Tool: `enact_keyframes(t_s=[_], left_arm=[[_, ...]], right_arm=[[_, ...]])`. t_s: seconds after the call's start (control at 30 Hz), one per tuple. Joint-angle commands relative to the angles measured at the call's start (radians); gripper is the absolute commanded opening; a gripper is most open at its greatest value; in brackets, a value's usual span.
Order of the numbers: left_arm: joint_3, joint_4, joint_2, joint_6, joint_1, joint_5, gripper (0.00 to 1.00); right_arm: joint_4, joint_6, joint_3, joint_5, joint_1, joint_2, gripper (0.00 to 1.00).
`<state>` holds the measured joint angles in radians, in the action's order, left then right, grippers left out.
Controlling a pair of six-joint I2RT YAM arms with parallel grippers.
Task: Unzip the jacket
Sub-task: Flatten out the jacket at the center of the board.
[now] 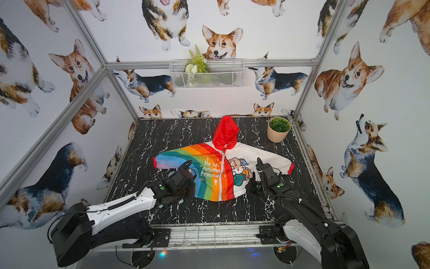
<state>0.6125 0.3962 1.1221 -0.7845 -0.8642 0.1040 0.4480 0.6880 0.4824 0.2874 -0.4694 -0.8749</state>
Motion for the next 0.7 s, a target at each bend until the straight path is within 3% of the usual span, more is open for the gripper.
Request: enact_keyframes(t_s=[0.0,0.23,0.37,0.4,0.43,0.47,0.53,0.63,0.67], left_arm=[[0.053,0.105,-0.065,0.016,0.004,0.022,0.0],[0.183,0.292,-0.095,0.039,0.004,0.022,0.0],[0.194,0.327,-0.111,0.034,0.004,0.03,0.0],[0.194,0.33,-0.112,0.034,0.004,0.028,0.04],[0.19,0.33,-0.11,0.037,0.005,0.025,0.17],[0.181,0.328,-0.102,0.043,0.008,0.016,0.36],[0.161,0.328,-0.082,0.052,0.013,0.02,0.65],[0.158,0.323,-0.074,0.077,0.03,0.059,0.84],[0.162,0.323,-0.078,0.088,0.041,0.07,0.87]], right_arm=[[0.176,0.024,0.074,-0.074,-0.001,0.077,0.0],[0.478,0.014,0.259,-0.172,-0.001,0.081,0.0],[0.558,0.001,0.299,-0.227,-0.001,0.057,0.0],[0.567,0.002,0.302,-0.237,-0.001,0.052,0.0],[0.565,0.004,0.3,-0.236,-0.001,0.045,0.0],[0.563,0.009,0.296,-0.232,0.0,0.032,0.0],[0.554,0.001,0.295,-0.221,-0.001,-0.015,0.34],[0.525,-0.013,0.298,-0.259,-0.001,-0.047,0.76],[0.511,-0.001,0.289,-0.3,-0.001,-0.035,0.8]])
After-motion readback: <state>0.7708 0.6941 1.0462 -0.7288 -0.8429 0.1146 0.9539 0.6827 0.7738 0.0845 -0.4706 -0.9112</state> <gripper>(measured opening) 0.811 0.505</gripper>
